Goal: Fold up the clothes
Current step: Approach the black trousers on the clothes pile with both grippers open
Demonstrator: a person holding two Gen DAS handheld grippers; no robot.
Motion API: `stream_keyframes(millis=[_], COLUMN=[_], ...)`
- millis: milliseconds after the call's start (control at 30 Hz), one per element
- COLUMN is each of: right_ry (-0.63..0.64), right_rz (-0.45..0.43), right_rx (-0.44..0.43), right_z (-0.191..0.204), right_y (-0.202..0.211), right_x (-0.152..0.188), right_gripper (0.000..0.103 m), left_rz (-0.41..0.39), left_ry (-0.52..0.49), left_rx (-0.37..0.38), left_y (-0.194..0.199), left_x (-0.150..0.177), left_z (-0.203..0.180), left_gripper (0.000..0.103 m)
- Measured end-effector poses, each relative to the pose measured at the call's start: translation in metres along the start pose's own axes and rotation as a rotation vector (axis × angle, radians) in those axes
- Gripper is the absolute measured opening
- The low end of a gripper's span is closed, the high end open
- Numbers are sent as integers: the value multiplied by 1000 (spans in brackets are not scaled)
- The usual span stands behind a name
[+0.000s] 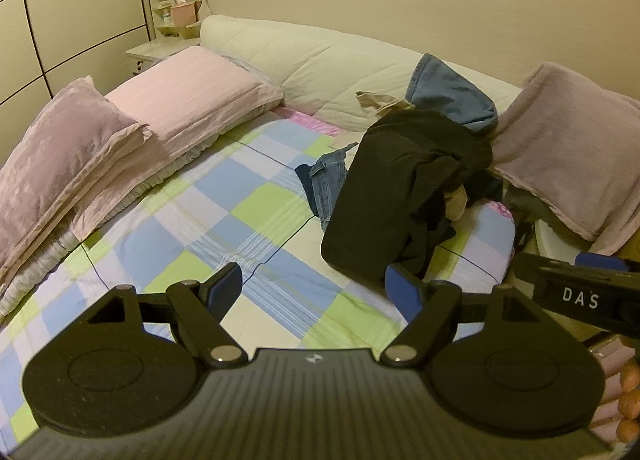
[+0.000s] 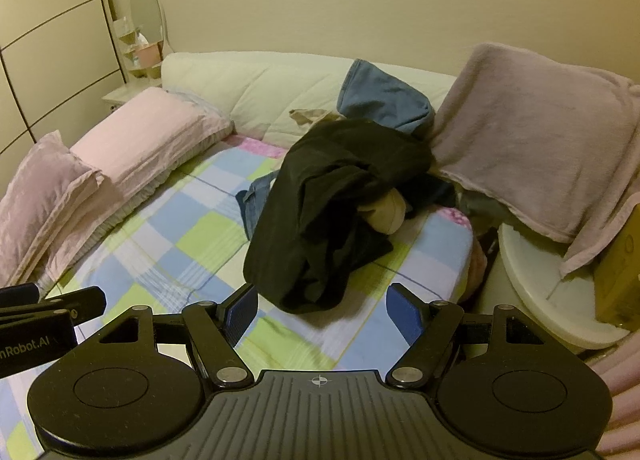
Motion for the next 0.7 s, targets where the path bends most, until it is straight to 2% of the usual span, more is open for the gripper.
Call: stream_keyframes(millis=[367,633,700], right_ry=[-19,-57,-72], right_rz=[-20,-2,2], right_rx=[-16,-16,-21], right_z=[-32,-61,-66], right_y=[-19,-42,-48], right_x=[-8,-16,-18], right_gripper=[74,75,78], left_rz=[53,83,90], left_ry=[25,18,14], left_rx=[24,44,49], left_y=[-26,-54,-61], left_x=[-6,-17,-20], left_z=[-9,-26,-31], left_gripper=[76,76,76])
Point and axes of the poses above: each gripper's, at about its wrist camera, not at the fingertips, and y roughly against the way its jaws point, z to its left, x to its underside, the point moved 6 cm from there along -y, roughly the way its jaws point, and after that the axes turned 5 degrees about -x, right-handed, at the moved point
